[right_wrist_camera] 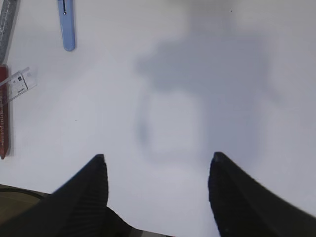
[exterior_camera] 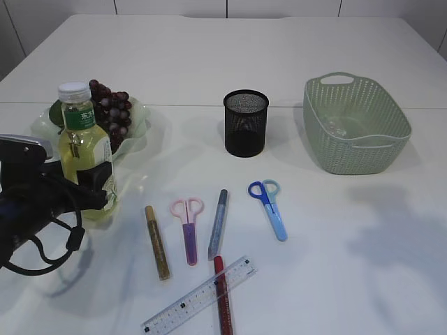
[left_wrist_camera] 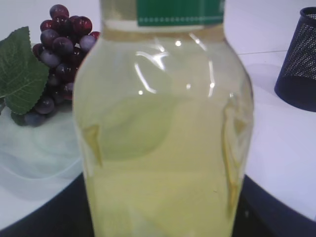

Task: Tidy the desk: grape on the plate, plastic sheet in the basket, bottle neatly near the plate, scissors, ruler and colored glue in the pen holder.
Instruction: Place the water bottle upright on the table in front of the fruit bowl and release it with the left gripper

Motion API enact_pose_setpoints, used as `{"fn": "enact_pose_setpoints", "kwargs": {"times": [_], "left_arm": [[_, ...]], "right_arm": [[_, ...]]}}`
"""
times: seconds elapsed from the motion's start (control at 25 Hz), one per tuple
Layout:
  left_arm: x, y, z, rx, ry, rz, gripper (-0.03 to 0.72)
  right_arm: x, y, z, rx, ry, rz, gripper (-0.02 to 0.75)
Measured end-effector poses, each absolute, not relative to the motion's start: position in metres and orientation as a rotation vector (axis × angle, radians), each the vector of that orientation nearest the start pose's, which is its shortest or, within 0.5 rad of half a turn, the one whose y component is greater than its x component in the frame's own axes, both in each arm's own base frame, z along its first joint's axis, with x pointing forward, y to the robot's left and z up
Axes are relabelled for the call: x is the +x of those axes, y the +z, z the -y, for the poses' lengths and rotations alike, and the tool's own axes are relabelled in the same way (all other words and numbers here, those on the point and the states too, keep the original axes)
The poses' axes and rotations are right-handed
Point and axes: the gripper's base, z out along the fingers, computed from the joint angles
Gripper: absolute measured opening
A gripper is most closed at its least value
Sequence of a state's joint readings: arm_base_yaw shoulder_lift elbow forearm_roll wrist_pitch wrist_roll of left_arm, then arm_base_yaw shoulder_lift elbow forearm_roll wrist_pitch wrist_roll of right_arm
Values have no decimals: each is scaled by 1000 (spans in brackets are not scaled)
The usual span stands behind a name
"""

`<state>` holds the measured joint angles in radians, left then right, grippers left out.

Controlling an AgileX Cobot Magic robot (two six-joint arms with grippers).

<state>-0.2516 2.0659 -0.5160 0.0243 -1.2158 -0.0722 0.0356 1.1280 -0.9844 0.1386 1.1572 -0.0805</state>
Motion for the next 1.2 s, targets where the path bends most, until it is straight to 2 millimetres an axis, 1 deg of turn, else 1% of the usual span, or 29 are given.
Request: {"fn": "enact_pose_setpoints", "kwargs": {"times": [0.16,0.36,0.52,0.6,1.08,1.2], "left_arm": [[295,85,79,197,-247,-1816,490],[295,89,79,208,-247,-1829,518],[295,90,79,212,-248,-1833,575],[295,89,80,217,-250,-1834,591],[294,89,80,218,-250,-1838,600],[294,93,80,217,-251,-1828,600]], "right_arm": [[197,318,-19,-116,179,-2774,501],[197,318,-19,-116,179,-2774,501],[197,318,-19,-116,179,-2774,501],[197,318,-19,-116,179,-2774,501],[197,318,-19,-116,179,-2774,501],[197,318,-19,-116,179,-2774,501]]}}
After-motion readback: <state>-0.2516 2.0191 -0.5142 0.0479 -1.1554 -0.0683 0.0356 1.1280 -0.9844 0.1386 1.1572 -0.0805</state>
